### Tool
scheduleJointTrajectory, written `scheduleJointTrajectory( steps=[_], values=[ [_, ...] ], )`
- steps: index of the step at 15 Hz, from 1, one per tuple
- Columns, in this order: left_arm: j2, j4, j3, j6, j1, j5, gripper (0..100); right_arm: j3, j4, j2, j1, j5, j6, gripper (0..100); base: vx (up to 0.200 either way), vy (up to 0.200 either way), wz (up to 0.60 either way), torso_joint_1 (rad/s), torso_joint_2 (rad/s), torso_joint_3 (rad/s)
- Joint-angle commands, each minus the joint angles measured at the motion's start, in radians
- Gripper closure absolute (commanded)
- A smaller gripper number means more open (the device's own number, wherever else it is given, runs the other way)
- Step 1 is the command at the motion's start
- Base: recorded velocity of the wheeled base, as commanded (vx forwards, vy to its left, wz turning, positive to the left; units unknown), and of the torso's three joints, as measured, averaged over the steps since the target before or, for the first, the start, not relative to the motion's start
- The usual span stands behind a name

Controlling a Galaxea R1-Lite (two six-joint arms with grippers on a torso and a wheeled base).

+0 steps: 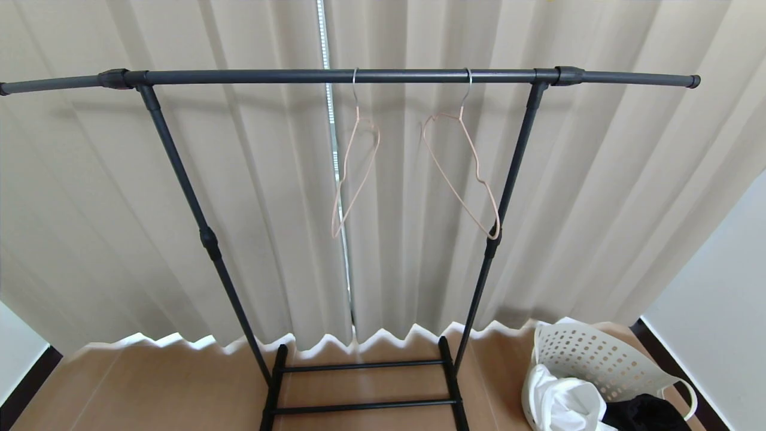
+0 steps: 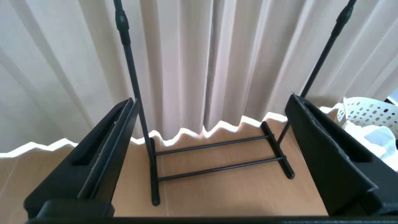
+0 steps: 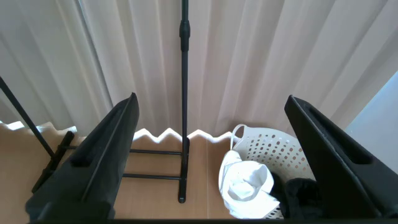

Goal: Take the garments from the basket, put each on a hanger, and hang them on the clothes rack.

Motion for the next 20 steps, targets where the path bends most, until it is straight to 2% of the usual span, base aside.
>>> scheduleJointTrajectory(
  steps=[1,20],
  values=[
    [0.000,0.000,0.000,0.000,0.000,0.000,0,-0.001,0.000,0.001,0.000,0.001,0.000,0,0.000,0.000,0.00,0.000,0.00,0.000],
    [0.000,0.000,0.002,0.003,0.000,-0.002,0,-0.001,0.000,0.001,0.000,0.003,0.003,0,0.000,0.000,0.00,0.000,0.00,0.000]
  ],
)
